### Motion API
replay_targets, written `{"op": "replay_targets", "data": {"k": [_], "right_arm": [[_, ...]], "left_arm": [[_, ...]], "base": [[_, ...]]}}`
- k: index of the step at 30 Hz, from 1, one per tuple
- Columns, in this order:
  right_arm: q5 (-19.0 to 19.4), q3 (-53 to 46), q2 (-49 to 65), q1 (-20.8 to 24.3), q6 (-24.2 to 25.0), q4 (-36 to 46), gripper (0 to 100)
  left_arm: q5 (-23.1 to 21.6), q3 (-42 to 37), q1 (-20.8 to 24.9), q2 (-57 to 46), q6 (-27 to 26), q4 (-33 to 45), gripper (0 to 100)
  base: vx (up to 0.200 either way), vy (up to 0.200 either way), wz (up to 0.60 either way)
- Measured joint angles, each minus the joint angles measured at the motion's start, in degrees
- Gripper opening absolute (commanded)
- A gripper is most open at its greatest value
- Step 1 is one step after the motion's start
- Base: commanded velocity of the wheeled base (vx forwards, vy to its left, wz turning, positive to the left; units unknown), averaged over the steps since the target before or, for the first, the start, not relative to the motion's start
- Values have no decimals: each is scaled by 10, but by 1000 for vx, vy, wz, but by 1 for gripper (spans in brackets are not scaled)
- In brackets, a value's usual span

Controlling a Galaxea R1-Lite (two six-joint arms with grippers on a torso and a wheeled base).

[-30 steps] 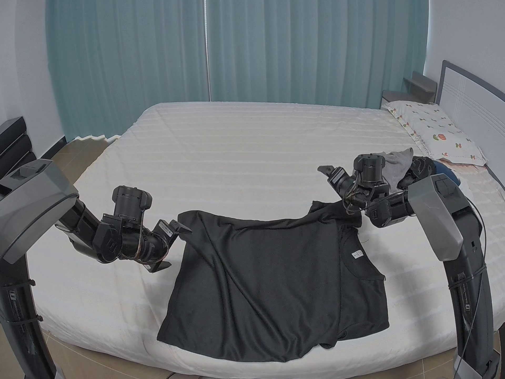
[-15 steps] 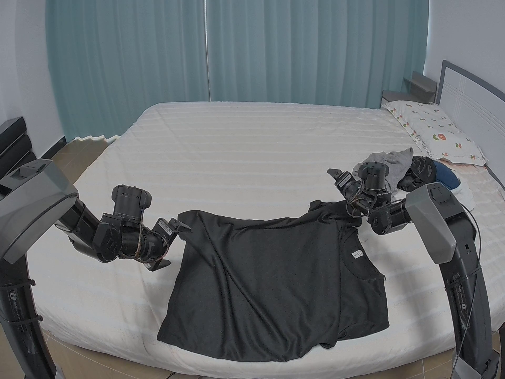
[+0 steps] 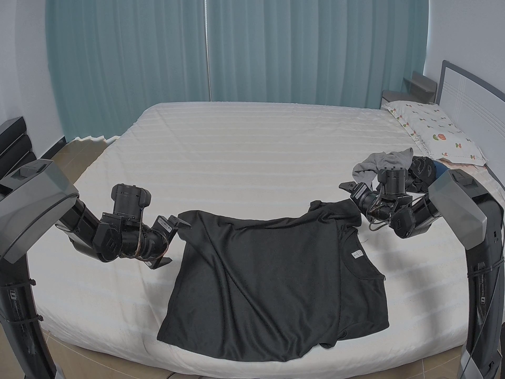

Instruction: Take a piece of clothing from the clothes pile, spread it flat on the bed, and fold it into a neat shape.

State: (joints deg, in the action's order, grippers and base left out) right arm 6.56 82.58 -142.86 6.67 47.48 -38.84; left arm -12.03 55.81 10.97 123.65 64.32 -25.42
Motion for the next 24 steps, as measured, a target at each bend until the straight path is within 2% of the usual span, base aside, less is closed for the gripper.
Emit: {"op": "replay_targets", "data": {"k": [9, 21, 22, 24], "right_arm": [[25, 30, -25, -21, -59, 29, 100], [22, 133, -82, -24, -68, 103, 100], [22, 138, -87, -23, -69, 105, 0], [22, 146, -94, -22, -69, 105, 0]], "left_arm": [[1, -2, 0, 5, 2, -1, 100], [3, -7, -1, 8, 2, -1, 100], [4, -7, -1, 8, 2, -1, 100], [3, -7, -1, 8, 2, -1, 100]], "base": [[0, 0, 0], [0, 0, 0], [0, 0, 0], [0, 0, 0]]}}
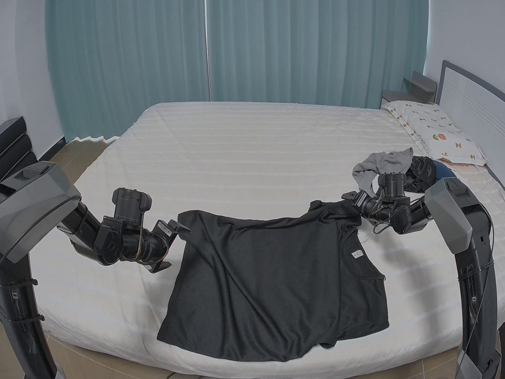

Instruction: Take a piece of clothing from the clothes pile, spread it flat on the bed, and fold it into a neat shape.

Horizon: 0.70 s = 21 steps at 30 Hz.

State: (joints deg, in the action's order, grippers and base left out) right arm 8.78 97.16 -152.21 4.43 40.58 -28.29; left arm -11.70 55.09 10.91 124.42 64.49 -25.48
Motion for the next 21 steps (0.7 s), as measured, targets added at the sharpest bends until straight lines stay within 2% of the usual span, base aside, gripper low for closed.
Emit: {"op": "replay_targets", "data": {"k": [13, 21], "right_arm": [[-10, 62, -33, 0, 3, -10, 0], [-57, 139, -49, -2, 5, -56, 0]], "left_arm": [[0, 1, -2, 0, 0, -1, 100], [2, 4, -3, 0, 0, -1, 100]], "base": [[0, 0, 0], [0, 0, 0]]}}
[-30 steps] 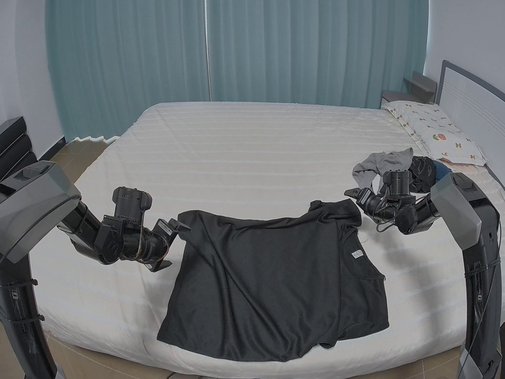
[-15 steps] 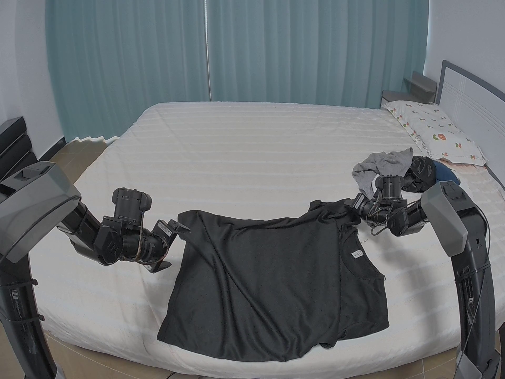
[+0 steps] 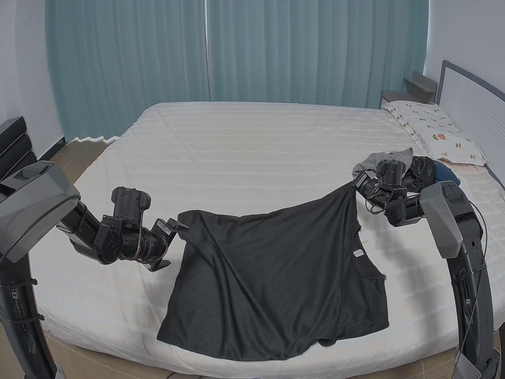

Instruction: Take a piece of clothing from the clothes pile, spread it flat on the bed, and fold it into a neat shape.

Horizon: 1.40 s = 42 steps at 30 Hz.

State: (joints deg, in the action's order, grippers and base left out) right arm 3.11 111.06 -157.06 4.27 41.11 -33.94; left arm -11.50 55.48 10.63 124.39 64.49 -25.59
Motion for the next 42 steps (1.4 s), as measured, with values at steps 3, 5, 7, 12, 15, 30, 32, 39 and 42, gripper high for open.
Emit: {"op": "replay_targets", "data": {"k": [3, 5, 7, 12, 15, 30, 32, 39, 42], "right_arm": [[-7, 12, -15, 3, -2, -7, 0], [-9, 17, -26, 5, -4, -14, 100], [-10, 19, -35, 7, -6, -15, 100], [-9, 7, -43, 8, -7, -15, 100], [-8, -15, -38, 7, -5, -20, 100], [8, -337, 100, -2, 74, -122, 100], [10, -377, 123, -2, 96, -134, 100], [14, -474, 182, -2, 204, -174, 100], [18, -495, 188, -5, 226, -200, 100]], "left_arm": [[1, 0, 0, 0, 0, -6, 100], [2, -1, 0, 0, 0, -19, 100], [2, -2, -1, 1, 0, -23, 100], [2, 0, -1, 2, 0, -25, 100], [2, 3, -4, 2, -1, -27, 100], [28, 118, -15, 42, -23, -36, 100], [34, 160, -17, 61, -30, -36, 100], [65, 307, -21, 149, -55, -35, 100], [78, 342, -22, 190, -81, -34, 100]], "base": [[0, 0, 0], [0, 0, 0], [0, 0, 0], [0, 0, 0], [0, 0, 0], [0, 0, 0], [0, 0, 0], [0, 0, 0], [0, 0, 0]]}}
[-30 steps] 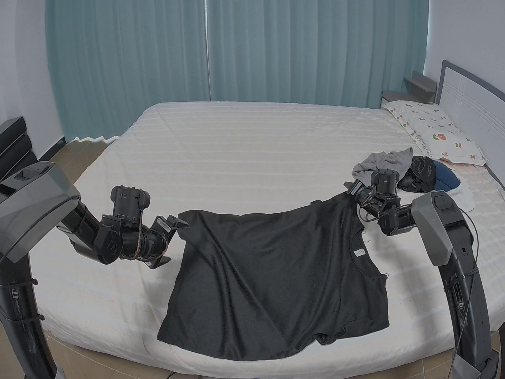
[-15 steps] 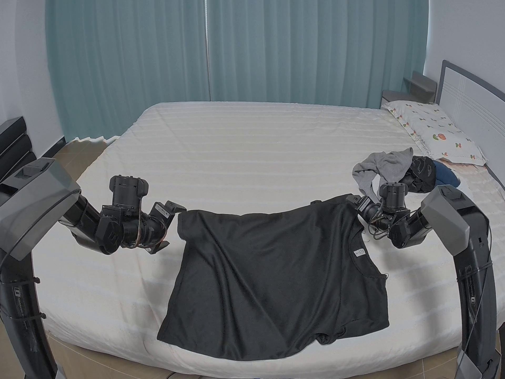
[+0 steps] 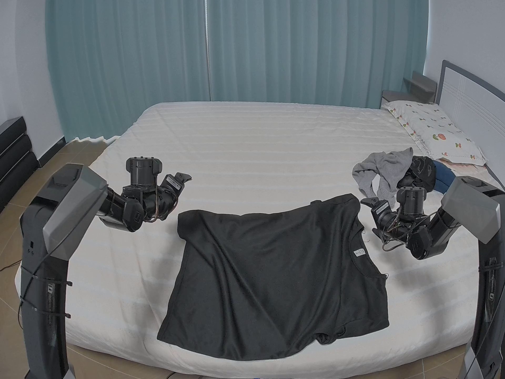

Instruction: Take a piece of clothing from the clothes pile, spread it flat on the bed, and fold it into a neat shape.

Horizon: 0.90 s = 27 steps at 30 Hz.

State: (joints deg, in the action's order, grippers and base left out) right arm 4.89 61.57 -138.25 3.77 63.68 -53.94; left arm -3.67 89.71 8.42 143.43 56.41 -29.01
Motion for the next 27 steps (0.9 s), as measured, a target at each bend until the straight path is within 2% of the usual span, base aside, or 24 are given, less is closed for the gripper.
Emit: {"op": "replay_targets", "data": {"k": [19, 20, 27], "right_arm": [[1, -39, 10, -1, 6, -35, 100], [0, -40, 10, 0, 6, -35, 100], [0, -42, 11, 0, 6, -35, 100]], "left_arm": [[5, 51, 1, 81, -30, 0, 100], [5, 51, 1, 82, -32, 0, 0], [18, 59, 1, 94, -49, 0, 0]], "base": [[0, 0, 0], [0, 0, 0], [0, 0, 0]]}}
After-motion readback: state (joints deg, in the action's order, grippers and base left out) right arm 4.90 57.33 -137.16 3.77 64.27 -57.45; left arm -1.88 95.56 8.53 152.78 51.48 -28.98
